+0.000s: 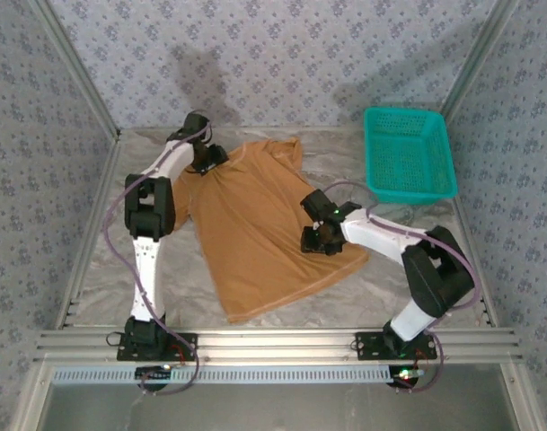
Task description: Fold the inside-out t-shirt
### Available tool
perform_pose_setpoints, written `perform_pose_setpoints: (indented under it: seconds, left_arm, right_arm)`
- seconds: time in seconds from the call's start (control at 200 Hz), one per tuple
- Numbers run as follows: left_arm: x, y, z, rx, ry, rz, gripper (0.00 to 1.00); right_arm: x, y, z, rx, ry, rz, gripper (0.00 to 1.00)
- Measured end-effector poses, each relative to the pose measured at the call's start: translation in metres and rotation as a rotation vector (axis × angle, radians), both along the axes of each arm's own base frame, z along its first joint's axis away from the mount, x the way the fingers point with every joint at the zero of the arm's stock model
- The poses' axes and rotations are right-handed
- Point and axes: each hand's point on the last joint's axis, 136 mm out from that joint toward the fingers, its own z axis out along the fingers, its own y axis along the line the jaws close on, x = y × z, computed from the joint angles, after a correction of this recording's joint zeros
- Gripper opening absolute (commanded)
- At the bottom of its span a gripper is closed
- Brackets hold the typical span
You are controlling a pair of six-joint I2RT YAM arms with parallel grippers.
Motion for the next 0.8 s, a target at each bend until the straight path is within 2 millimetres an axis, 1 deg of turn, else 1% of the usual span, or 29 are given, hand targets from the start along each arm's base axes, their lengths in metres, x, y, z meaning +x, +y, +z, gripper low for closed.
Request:
perform_pose_setpoints:
  seconds: [0.075,0.115,0.145,0.205,0.225,0.235,0.29,0.335,0.415,0.445,0.505,0.56,0.61,0.71,0.804]
  left_arm:
    - [-0.006,0.000,0.015,0.027,-0.004,-0.015,0.54]
    - [-0.014,0.003,0.023,0.044,-0.006,-0.018,0.53]
    - [-0.024,0.004,0.029,0.052,-0.009,-0.020,0.54]
    - [-0.053,0.008,0.045,0.067,-0.008,-0.024,0.54]
    - [-0.062,0.010,0.047,0.073,-0.006,-0.024,0.54]
    - [-0.068,0.009,0.052,0.072,-0.011,-0.028,0.54]
    - [-0.098,0.008,0.065,0.078,-0.025,-0.038,0.54]
    - [-0.122,0.000,0.078,0.067,-0.058,-0.057,0.54]
    - [-0.160,-0.017,0.089,0.043,-0.104,-0.095,0.54]
    - [-0.172,-0.023,0.090,0.031,-0.110,-0.111,0.54]
    - [-0.196,-0.036,0.083,0.012,-0.113,-0.144,0.54]
    - [-0.214,-0.043,0.069,0.009,-0.091,-0.162,0.54]
    - [-0.228,-0.044,0.054,0.015,-0.061,-0.169,0.54]
    - [-0.248,-0.042,0.029,0.029,0.000,-0.172,0.54]
    - [-0.255,-0.038,0.021,0.035,0.024,-0.163,0.54]
  right_arm:
    - [0.002,-0.011,0.017,-0.019,-0.045,-0.012,0.36]
    - [0.002,-0.017,0.025,-0.026,-0.067,-0.019,0.36]
    - [0.000,-0.020,0.030,-0.028,-0.080,-0.020,0.36]
    - [-0.009,-0.026,0.034,-0.030,-0.088,-0.016,0.38]
    - [-0.014,-0.029,0.033,-0.035,-0.084,-0.012,0.39]
    - [-0.016,-0.030,0.033,-0.038,-0.083,-0.010,0.39]
    - [-0.030,-0.035,0.029,-0.055,-0.065,0.006,0.42]
    - [-0.042,-0.039,0.024,-0.068,-0.046,0.019,0.43]
    - [-0.060,-0.044,0.016,-0.085,-0.023,0.043,0.43]
    - [-0.065,-0.046,0.012,-0.091,-0.015,0.051,0.43]
    - [-0.072,-0.050,0.006,-0.108,0.000,0.057,0.43]
    - [-0.075,-0.054,0.001,-0.128,0.010,0.057,0.41]
    - [-0.077,-0.058,-0.005,-0.147,0.019,0.056,0.40]
    - [-0.078,-0.059,-0.019,-0.175,0.047,0.054,0.37]
    - [-0.076,-0.059,-0.029,-0.195,0.060,0.055,0.35]
